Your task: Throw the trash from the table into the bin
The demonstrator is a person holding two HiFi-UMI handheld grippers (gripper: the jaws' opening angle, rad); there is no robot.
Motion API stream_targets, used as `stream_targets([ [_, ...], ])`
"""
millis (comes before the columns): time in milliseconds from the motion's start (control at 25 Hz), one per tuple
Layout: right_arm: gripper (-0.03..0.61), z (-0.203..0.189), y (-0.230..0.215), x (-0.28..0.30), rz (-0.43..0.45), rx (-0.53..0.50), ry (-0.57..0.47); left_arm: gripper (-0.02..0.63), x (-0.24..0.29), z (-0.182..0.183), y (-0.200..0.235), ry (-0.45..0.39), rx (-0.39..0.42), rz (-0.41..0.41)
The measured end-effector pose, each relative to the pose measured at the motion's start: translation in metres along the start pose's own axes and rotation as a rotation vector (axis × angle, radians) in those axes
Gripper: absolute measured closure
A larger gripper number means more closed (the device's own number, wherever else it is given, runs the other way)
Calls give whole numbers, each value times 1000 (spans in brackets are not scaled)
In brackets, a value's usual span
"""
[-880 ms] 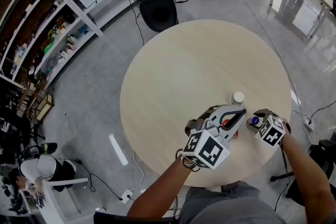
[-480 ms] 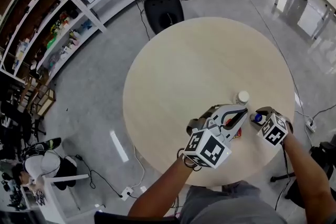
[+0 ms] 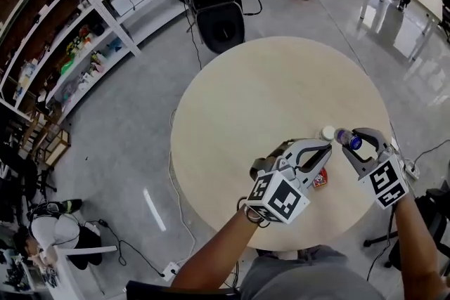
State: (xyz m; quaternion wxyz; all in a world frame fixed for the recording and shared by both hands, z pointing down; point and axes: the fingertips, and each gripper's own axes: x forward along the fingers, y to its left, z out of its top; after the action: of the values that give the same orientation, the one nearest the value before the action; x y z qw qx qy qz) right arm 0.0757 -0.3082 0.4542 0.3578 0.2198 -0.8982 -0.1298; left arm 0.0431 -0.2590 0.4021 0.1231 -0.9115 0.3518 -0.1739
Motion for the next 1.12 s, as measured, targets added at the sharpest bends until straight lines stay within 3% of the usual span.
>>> stream_targets([
  [240,410,70,19,-55,-136,-72,-154,572,-42,21,-7,-48,61,3],
  [600,408,130,70,-129,-274,-295,-211,572,-101,67,-25,-137,147,-5],
  [880,408,126,114,-181,-390,-374,-158,572,-132,93,-73,-187,196,-40],
  [1120,408,106,142,-244,-453,-355,-130,572,-136,125,-135,-224,230,-91],
])
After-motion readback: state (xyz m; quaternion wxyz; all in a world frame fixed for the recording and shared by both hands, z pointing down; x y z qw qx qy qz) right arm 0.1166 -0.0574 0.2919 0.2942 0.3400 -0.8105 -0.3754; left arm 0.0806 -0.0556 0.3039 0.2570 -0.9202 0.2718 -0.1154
